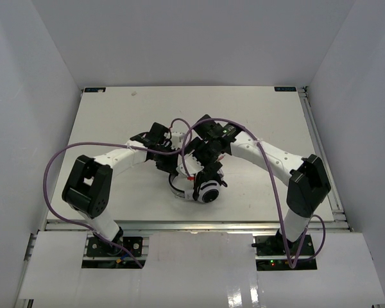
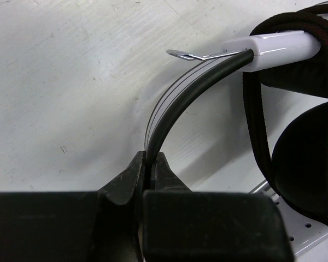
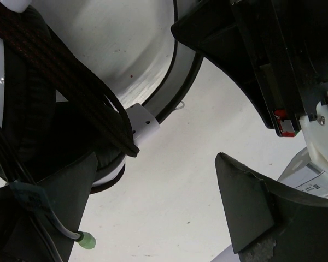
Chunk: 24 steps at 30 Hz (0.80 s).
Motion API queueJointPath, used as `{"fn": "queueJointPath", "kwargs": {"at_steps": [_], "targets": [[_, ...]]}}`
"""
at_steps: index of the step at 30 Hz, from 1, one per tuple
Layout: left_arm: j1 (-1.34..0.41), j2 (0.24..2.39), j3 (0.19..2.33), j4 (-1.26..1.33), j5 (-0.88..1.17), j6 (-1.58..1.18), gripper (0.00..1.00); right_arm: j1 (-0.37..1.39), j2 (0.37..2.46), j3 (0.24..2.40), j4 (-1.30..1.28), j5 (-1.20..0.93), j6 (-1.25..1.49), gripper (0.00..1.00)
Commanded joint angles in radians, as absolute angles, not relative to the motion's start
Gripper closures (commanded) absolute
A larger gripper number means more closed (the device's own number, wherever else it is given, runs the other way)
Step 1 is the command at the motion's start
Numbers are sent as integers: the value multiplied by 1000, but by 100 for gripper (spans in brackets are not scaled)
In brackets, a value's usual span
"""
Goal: Wrap the headphones
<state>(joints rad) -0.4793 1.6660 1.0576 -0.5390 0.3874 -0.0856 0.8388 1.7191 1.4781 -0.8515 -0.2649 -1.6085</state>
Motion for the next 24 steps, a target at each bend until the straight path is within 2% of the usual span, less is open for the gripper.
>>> {"fn": "queueJointPath", "kwargs": {"at_steps": [1,10,12,24], "targets": [[-479,1659,1102,-505,520,-92,100,836,1741,1545,-919,-337,-1581,5],[-491,1671,1109,-502,540,-100,100,851,1872,1690,-950,-201,-1350,5],[-491,1666,1108,-502,528,-104,100,851,1877,1690,-973,-183,-1347,9],[-488,1687,1100,-494,509,-138,100,845,1755,1593,-957,-240,-1402,10]]}}
